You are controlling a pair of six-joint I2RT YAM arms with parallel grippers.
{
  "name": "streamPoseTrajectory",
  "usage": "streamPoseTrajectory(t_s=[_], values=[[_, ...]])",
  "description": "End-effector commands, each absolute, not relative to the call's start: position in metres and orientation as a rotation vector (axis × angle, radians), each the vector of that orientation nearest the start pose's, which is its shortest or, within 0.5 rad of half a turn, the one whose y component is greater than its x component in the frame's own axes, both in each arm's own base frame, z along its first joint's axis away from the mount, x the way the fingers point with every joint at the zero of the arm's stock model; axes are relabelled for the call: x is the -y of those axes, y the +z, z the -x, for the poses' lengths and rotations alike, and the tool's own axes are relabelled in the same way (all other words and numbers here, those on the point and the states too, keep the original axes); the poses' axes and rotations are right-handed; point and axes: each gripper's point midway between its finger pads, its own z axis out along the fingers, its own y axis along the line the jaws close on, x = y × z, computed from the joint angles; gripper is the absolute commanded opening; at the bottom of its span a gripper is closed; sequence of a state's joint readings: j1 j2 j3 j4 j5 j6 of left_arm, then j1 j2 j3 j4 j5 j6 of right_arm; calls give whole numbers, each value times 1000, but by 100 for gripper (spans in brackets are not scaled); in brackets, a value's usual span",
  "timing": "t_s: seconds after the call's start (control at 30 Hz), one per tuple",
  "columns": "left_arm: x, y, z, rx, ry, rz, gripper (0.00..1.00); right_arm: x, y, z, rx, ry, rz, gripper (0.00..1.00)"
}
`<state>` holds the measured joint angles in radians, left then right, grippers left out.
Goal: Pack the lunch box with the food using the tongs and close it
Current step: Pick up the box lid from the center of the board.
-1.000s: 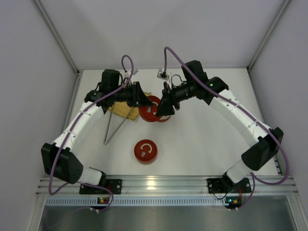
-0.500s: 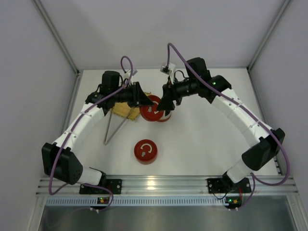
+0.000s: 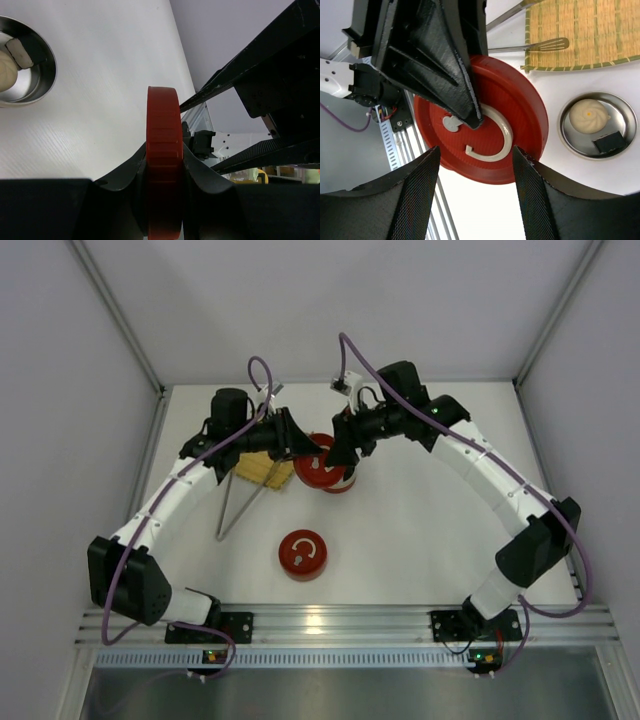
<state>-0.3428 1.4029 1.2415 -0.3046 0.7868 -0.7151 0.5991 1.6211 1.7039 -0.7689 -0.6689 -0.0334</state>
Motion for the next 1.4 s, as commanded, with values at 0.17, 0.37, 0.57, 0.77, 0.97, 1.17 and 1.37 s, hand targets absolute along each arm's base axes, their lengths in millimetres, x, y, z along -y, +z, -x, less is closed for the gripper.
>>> streamPoseTrajectory(t_s=[0.17, 0.37, 0.57, 0.77, 0.97, 1.17, 1.37], values=[[263, 321, -299, -2047, -1496, -191, 0, -326, 305, -302, -1989, 987, 996, 61], [261, 324, -302, -2011, -1472, -179, 0, -333, 302, -298, -2027, 1060, 972, 60], [259, 324, -304, -1994, -1453, -172, 0, -347, 306, -286, -2018, 1227, 985, 61], [258, 319, -303, -1999, -1441, -176, 0, -352, 327, -274, -1946, 1485, 982, 57], [258, 311, -303, -2013, -1446, -151, 0, -343, 350, -269, -1870, 1692, 958, 47], [259, 310, -306, -2012, -1457, -130, 0, -342, 363, -255, -1789, 1813, 983, 43], [258, 311, -307, -2006, -1455, -125, 0, -342, 362, -255, -1795, 1823, 977, 40]])
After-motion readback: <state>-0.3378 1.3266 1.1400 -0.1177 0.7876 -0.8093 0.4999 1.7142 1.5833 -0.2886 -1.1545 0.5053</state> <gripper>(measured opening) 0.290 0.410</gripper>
